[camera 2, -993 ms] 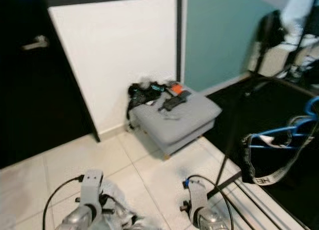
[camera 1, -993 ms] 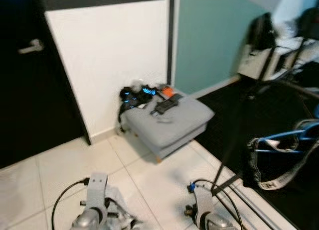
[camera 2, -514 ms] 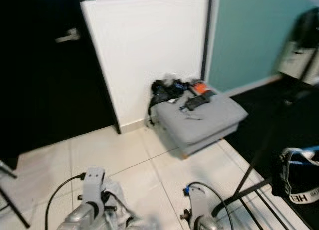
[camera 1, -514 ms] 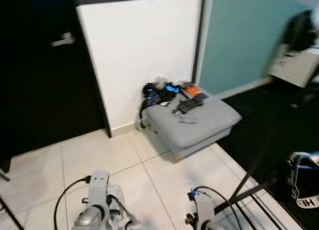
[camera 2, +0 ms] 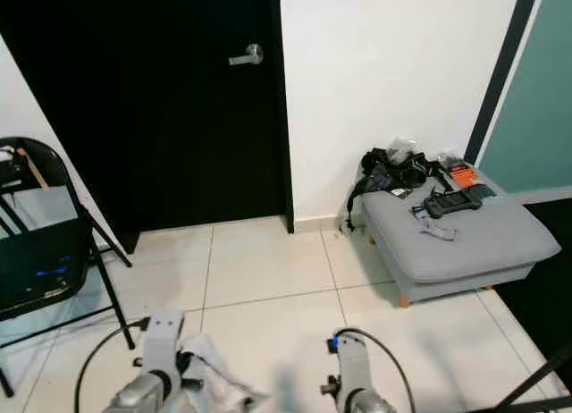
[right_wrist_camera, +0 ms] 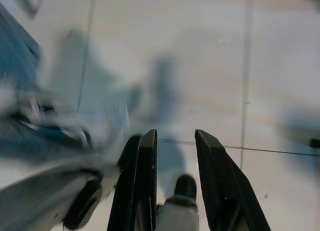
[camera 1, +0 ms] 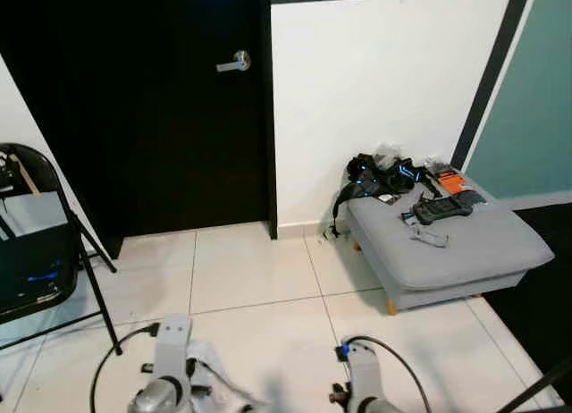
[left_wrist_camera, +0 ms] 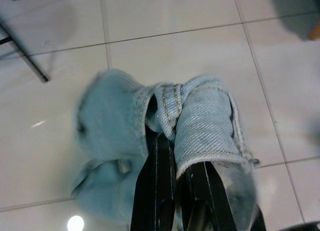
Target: Hang hanger
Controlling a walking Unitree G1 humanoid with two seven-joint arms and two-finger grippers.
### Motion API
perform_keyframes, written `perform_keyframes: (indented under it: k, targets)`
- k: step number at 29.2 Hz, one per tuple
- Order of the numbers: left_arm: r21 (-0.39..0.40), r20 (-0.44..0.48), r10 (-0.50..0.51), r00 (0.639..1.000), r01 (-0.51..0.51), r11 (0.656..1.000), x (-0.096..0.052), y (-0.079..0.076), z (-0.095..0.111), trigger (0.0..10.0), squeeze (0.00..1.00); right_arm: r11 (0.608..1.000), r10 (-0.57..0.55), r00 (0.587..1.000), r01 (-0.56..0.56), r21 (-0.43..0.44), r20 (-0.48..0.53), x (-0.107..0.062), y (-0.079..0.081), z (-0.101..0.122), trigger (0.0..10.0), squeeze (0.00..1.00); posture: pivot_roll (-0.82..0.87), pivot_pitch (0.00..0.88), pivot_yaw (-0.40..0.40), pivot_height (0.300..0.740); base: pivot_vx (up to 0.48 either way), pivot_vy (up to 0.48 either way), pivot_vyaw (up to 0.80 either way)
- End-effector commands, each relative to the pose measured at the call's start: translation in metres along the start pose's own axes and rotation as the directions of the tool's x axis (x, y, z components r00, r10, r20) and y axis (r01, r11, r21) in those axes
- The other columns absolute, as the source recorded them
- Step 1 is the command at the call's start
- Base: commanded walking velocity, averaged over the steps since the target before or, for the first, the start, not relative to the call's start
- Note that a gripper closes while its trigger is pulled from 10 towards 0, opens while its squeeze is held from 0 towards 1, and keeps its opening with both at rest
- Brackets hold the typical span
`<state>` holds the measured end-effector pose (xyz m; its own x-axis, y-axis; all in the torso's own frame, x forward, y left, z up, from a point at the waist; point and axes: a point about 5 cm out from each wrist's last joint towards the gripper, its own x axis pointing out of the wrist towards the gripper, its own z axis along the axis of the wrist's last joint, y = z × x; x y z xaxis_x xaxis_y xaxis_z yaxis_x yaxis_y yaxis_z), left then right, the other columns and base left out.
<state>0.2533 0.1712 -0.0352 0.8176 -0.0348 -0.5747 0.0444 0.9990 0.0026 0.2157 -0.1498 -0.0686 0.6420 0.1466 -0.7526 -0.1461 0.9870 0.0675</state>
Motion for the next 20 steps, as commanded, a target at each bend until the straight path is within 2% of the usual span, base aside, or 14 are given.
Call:
perform_keyframes:
  k: [1,8,12,20]
  targets:
    - [0.005,-0.015,0.013,1.000,-0.013,1.000,-0.0009,0.0029,-0.0032,10.0,0.00,1.000,0.004,1.000,-0.004,0.005,0.000,0.0002,0.0029,-0.0012,10.0,0.00,-0.02,0.000,0.053,0.740,0.000,0.000,0.80]
    - [-0.006,-0.009,-0.016,1.000,0.016,1.000,-0.0014,-0.0034,-0.0050,10.0,0.00,1.000,0.005,1.000,-0.005,0.011,-0.003,-0.0010,0.0026,-0.0058,10.0,0.00,-0.01,0.000,0.051,0.740,0.000,0.000,0.80]
    - [0.021,0.007,-0.011,1.000,0.011,1.000,-0.0006,-0.0053,-0.0018,10.0,0.00,1.000,0.008,1.000,-0.008,0.003,-0.004,-0.0016,0.0020,-0.0075,10.0,0.00,-0.01,0.000,0.045,0.740,0.000,0.000,0.80]
    - [-0.002,0.005,0.005,1.000,-0.005,1.000,-0.0007,-0.0029,-0.0019,10.0,0.00,1.000,0.017,1.000,-0.017,-0.002,0.011,-0.0003,0.0041,-0.0022,10.0,0.00,0.00,0.000,0.042,0.740,0.000,0.000,0.80]
